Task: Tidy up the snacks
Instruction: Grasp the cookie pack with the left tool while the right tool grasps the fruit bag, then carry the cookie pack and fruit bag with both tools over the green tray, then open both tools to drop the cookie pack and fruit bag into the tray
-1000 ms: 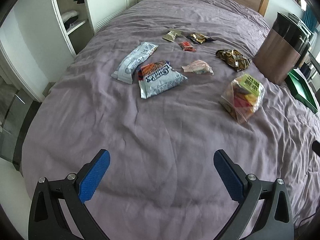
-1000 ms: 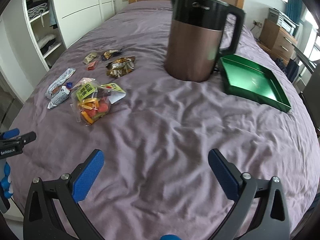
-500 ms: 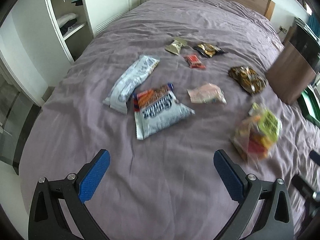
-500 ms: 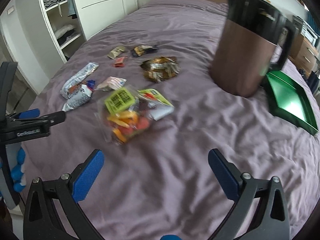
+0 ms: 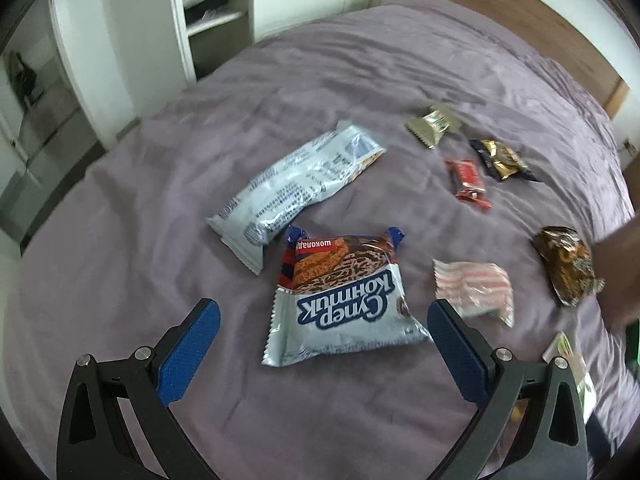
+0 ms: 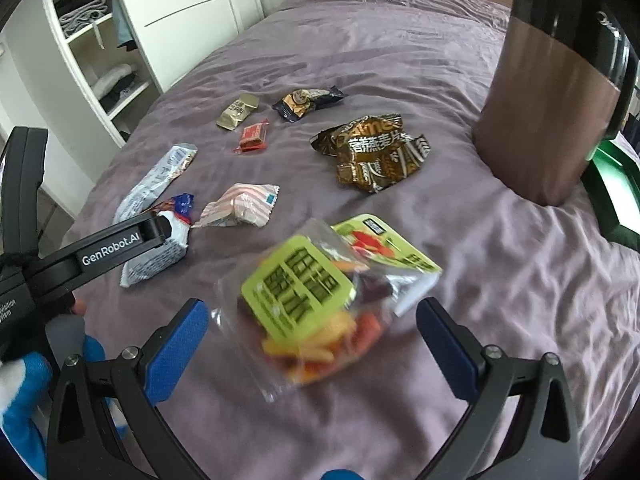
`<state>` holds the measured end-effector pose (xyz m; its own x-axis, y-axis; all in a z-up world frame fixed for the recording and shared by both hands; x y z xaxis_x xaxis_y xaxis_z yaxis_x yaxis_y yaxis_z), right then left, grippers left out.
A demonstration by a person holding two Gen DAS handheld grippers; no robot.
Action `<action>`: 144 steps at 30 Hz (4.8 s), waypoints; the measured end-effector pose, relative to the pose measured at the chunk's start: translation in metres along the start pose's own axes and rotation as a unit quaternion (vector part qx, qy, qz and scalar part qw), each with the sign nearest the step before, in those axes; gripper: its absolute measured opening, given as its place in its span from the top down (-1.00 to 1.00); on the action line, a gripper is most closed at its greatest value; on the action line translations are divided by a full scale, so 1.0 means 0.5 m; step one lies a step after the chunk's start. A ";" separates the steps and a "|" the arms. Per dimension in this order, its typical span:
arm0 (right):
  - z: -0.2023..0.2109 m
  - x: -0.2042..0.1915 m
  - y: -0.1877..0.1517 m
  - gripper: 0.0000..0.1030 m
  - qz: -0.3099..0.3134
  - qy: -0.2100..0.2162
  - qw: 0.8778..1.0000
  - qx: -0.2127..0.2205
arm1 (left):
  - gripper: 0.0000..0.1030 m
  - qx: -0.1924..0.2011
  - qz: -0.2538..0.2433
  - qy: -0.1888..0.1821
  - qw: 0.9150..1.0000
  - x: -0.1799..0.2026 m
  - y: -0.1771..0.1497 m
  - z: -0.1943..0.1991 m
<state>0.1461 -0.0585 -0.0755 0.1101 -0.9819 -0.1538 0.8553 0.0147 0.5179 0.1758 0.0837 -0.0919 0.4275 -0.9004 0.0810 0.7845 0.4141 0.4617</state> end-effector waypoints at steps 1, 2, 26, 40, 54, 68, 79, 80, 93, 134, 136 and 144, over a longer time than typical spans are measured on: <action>-0.008 -0.001 0.004 -1.00 -0.006 -0.001 1.000 -0.003 | -0.98 -0.004 0.000 0.006 1.000 0.002 0.001 -0.008; -0.016 0.000 0.006 -1.00 -0.010 -0.003 1.000 -0.005 | -0.98 -0.010 0.002 0.009 1.000 0.002 0.002 -0.020; -0.108 0.038 0.018 -1.00 -0.054 -0.007 0.997 -0.058 | -0.98 -0.094 0.013 0.026 0.995 -0.017 0.000 -0.122; -0.105 0.037 0.032 -0.74 -0.032 -0.025 0.998 -0.050 | -0.07 -0.110 0.028 0.001 0.994 0.000 0.046 -0.109; -0.038 0.062 0.029 0.41 0.014 0.033 0.999 -0.017 | -0.02 -0.083 0.012 -0.019 0.996 0.009 -0.002 -0.031; 0.151 0.063 -0.043 0.41 0.134 0.139 0.981 -0.005 | -0.02 -0.061 -0.040 -0.076 0.994 -0.010 -0.097 0.115; 0.297 0.144 -0.161 0.41 0.172 0.160 0.972 0.001 | -0.02 -0.036 -0.120 -0.115 0.985 0.023 -0.188 0.270; 0.308 0.162 -0.170 0.41 0.170 0.156 0.973 0.003 | -0.02 -0.035 -0.125 -0.119 0.984 0.029 -0.194 0.278; 0.436 0.479 -0.269 0.41 0.071 0.055 0.996 0.015 | -0.02 -0.055 -0.284 -0.172 0.942 0.270 -0.316 0.367; 0.172 1.099 0.150 0.40 -0.097 -0.147 0.983 0.059 | -0.03 -0.027 -0.305 -0.193 0.932 1.052 -0.251 0.141; 0.151 1.099 0.151 0.39 -0.091 -0.153 0.983 0.049 | -0.03 -0.037 -0.305 -0.187 0.933 1.054 -0.252 0.121; 0.112 1.117 0.148 0.24 -0.094 -0.160 0.982 0.025 | -0.18 -0.047 -0.295 -0.183 0.937 1.068 -0.260 0.088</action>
<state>0.2428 -0.6161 -0.0760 -0.2192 -0.9755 0.0179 0.8190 -0.1739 0.5468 0.2824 -0.4569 -0.0695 -0.2615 -0.9549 0.1409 0.8790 -0.1753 0.4434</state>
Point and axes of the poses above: each gripper's, at about its wrist camera, not at the fingertips, and z roughly against the way its jaws point, x to its right, y to its top, the point moved 1 cm from there along -z, roughly the way its jaws point
